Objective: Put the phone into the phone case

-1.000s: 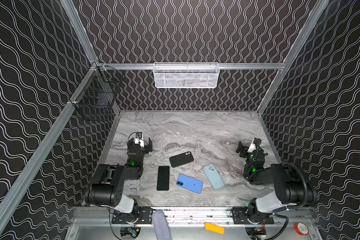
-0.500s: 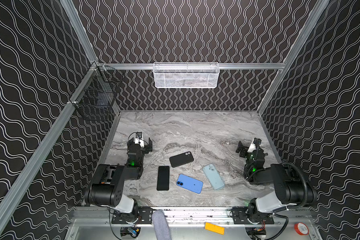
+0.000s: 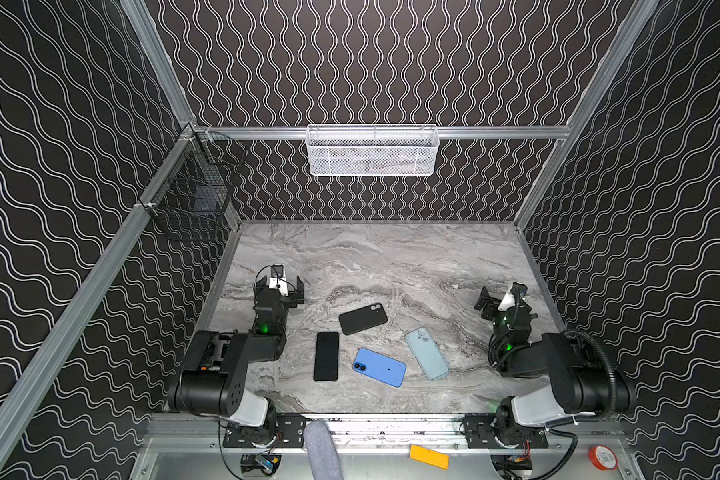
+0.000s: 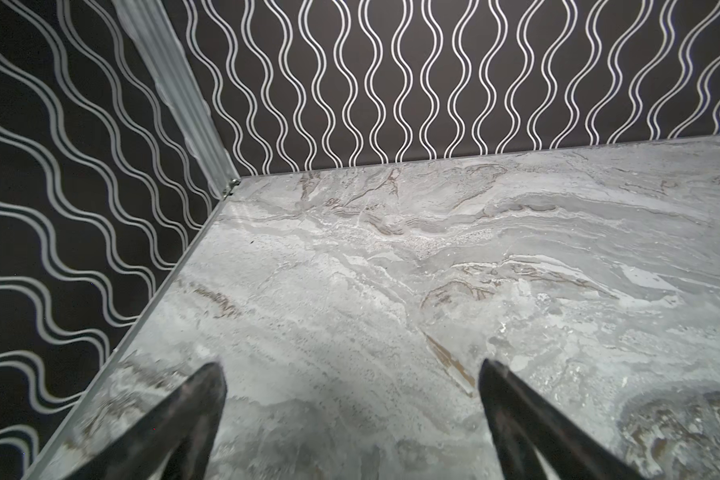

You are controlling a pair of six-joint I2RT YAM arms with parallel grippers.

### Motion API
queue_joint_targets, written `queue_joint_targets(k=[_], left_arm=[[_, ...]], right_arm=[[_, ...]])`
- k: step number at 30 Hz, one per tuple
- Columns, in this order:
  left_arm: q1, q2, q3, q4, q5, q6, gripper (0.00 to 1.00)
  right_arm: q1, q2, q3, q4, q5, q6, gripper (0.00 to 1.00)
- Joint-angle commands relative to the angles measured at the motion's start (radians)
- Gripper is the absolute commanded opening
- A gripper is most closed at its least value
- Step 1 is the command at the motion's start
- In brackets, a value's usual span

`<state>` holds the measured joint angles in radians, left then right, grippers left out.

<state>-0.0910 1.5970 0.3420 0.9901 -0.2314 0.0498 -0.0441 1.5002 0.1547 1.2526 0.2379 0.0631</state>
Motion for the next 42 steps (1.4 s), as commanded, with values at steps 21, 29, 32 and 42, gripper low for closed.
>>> queue_joint_targets(k=[21, 29, 32, 42], left_arm=[[0.013, -0.422, 0.782, -1.255, 0.598, -0.546, 0.99], [-0.177, -0.456, 0.783, -1.566, 0.417, -0.38, 0.92], [-0.328, -0.486, 0.761, -1.632, 0.264, -0.315, 0.92], [-0.466, -0.477, 0.638, -1.701, 0.022, -0.394, 0.95]], right_arm=[[-0.014, -0.565, 0.674, -1.177, -0.421, 0.483, 1.0], [0.032, -0.462, 0.805, -1.549, -0.449, 0.411, 1.0], [0.123, -0.433, 0.86, -1.665, -0.341, 0.367, 0.99], [0.462, -0.326, 0.971, -1.867, -0.158, 0.275, 0.99]])
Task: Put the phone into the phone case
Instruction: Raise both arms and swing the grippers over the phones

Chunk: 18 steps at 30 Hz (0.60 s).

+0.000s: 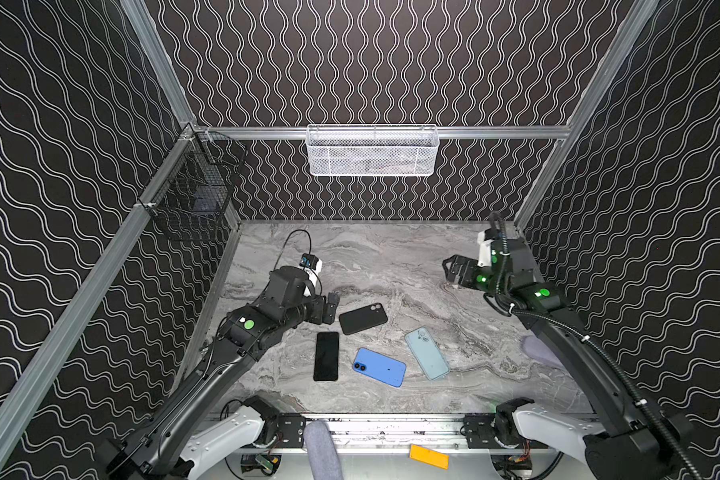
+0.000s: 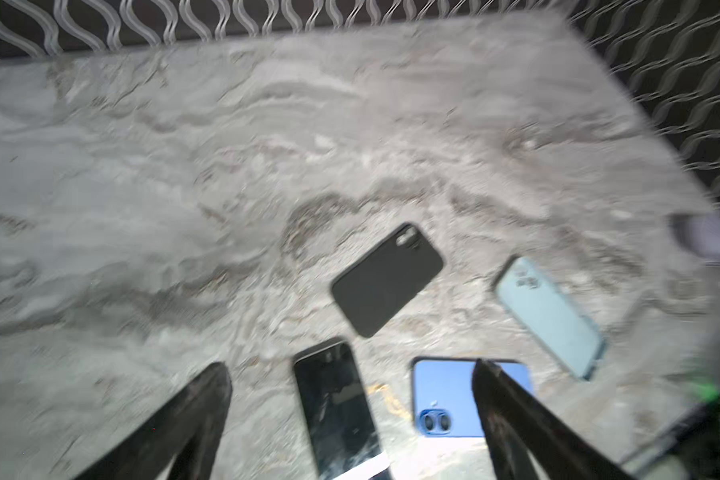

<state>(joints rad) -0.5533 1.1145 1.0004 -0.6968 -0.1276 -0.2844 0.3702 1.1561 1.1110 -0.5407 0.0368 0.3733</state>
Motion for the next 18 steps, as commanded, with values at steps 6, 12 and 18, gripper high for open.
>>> queue_joint_targets(k=[6, 12, 18], left_arm=[[-0.003, 0.049, -0.065, -0.047, -0.048, -0.169, 0.97], [0.018, 0.083, -0.099, -0.033, 0.005, -0.249, 0.98], [0.127, 0.075, -0.164, 0.038, 0.131, -0.337, 0.97]], right_arm=[[0.139, 0.121, 0.053, -0.082, 0.051, -0.008, 0.99], [0.16, 0.203, 0.033, -0.058, 0.015, 0.004, 1.0], [0.215, 0.293, 0.045, -0.064, 0.006, -0.005, 0.96]])
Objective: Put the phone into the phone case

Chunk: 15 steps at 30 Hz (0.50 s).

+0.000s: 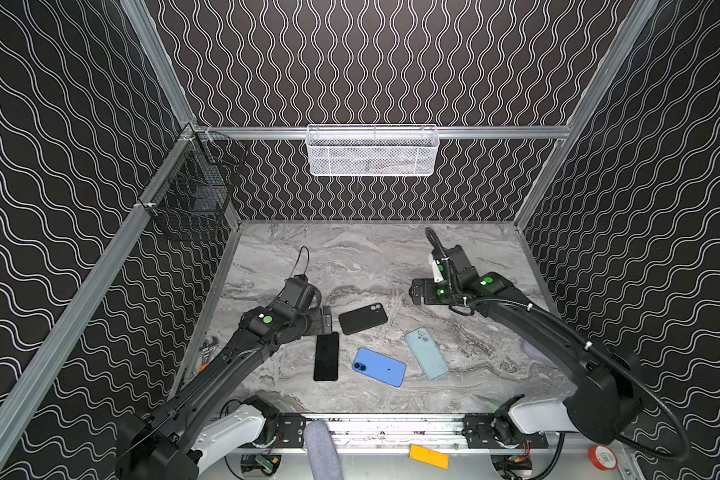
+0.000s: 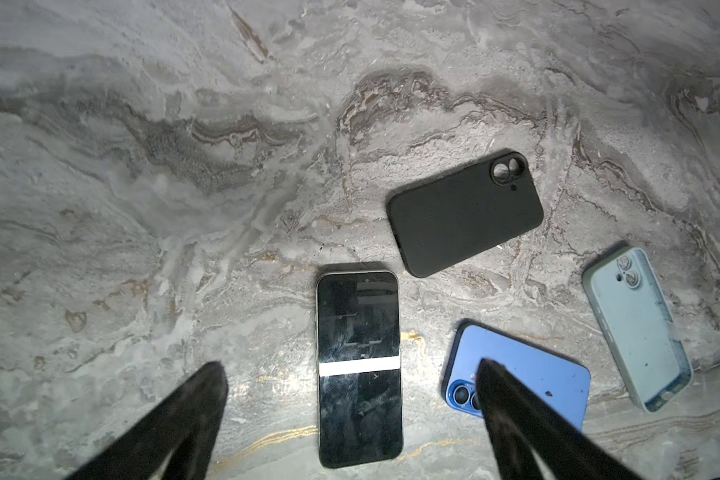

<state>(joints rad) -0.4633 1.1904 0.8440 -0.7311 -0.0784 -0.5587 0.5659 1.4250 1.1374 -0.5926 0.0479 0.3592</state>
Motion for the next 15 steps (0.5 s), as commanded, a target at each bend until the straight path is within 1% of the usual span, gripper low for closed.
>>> queue_joint_targets(k=[1, 3, 5, 8, 11, 15], left_arm=[[0.059, 0.001, -0.01, 0.085, 0.109, -0.066, 0.97], [0.092, 0.011, 0.001, 0.093, 0.147, -0.061, 0.97], [0.1, 0.027, 0.018, 0.093, 0.165, -0.051, 0.97], [0.1, 0.041, 0.014, 0.12, 0.197, -0.033, 0.95], [0.096, 0.041, 0.001, 0.147, 0.237, -0.017, 0.94], [0.066, 0.041, 0.018, 0.15, 0.231, 0.02, 0.93]], right_arm=[[0.029, 0.036, 0.026, -0.024, -0.001, 0.012, 0.95], [0.044, 0.041, 0.021, -0.026, -0.002, 0.015, 0.95], [0.053, 0.036, 0.013, -0.044, 0.008, 0.024, 0.96], [0.056, 0.018, -0.021, -0.089, 0.028, 0.059, 0.97], [0.06, -0.024, -0.078, -0.13, 0.012, 0.103, 0.97], [0.06, -0.096, -0.167, -0.165, 0.017, 0.162, 0.97]])
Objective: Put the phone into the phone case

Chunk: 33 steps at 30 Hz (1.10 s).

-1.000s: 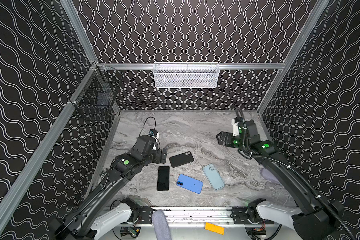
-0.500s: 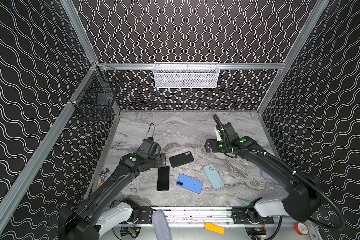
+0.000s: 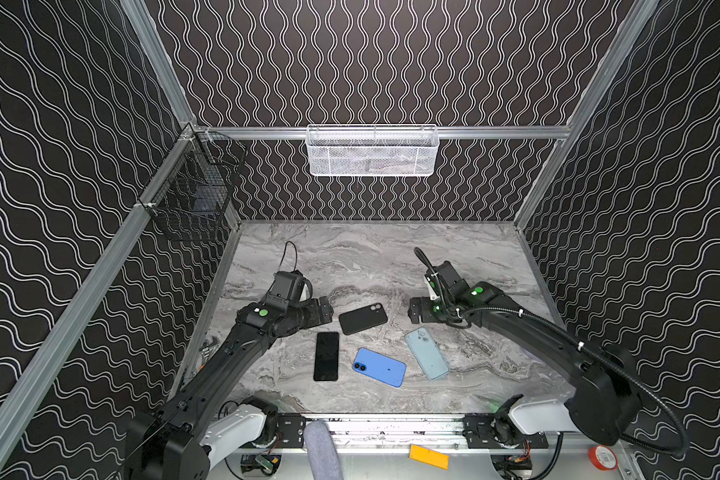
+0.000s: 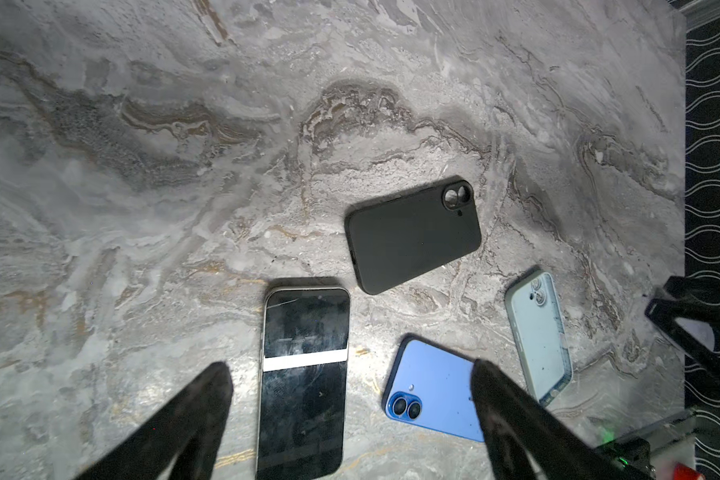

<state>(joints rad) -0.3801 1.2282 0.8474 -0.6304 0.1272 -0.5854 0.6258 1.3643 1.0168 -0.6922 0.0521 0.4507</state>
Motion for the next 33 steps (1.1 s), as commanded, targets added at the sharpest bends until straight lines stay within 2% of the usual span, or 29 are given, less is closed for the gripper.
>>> queue_joint_targets(k=[1, 5, 8, 10, 14, 17, 20, 26, 29, 33], left_arm=[[-0.04, 0.008, 0.028, 0.043, 0.01, 0.062, 0.93], [-0.159, 0.055, 0.102, 0.012, -0.071, 0.138, 0.92], [-0.218, 0.107, 0.138, 0.021, -0.057, 0.185, 0.88], [-0.28, 0.152, 0.177, 0.029, -0.048, 0.224, 0.85], [-0.443, 0.248, 0.285, 0.009, -0.125, 0.314, 0.86], [-0.548, 0.337, 0.369, -0.022, -0.191, 0.361, 0.86], [-0.637, 0.416, 0.421, -0.032, -0.264, 0.384, 0.87], [-0.734, 0.494, 0.45, -0.079, -0.393, 0.335, 0.87], [-0.746, 0.462, 0.403, -0.115, -0.427, 0.26, 0.87], [-0.746, 0.34, 0.285, -0.117, -0.416, 0.114, 0.9]], right_arm=[[0.0, -0.053, -0.065, -0.075, 0.011, 0.088, 0.97], [-0.001, -0.13, -0.119, -0.104, -0.004, 0.171, 0.98], [-0.018, -0.196, -0.132, -0.16, 0.081, 0.269, 1.0], [-0.1, -0.264, -0.134, -0.192, 0.115, 0.314, 1.0], [-0.356, -0.392, -0.169, -0.134, -0.015, 0.302, 0.99], [-0.452, -0.428, -0.178, -0.119, -0.069, 0.288, 0.99], [-0.462, -0.433, -0.178, -0.128, -0.072, 0.263, 0.99], [-0.457, -0.465, -0.235, -0.078, -0.245, 0.154, 0.98], [-0.431, -0.511, -0.28, -0.044, -0.299, 0.141, 0.98], [-0.344, -0.529, -0.299, -0.011, -0.295, 0.159, 0.99]])
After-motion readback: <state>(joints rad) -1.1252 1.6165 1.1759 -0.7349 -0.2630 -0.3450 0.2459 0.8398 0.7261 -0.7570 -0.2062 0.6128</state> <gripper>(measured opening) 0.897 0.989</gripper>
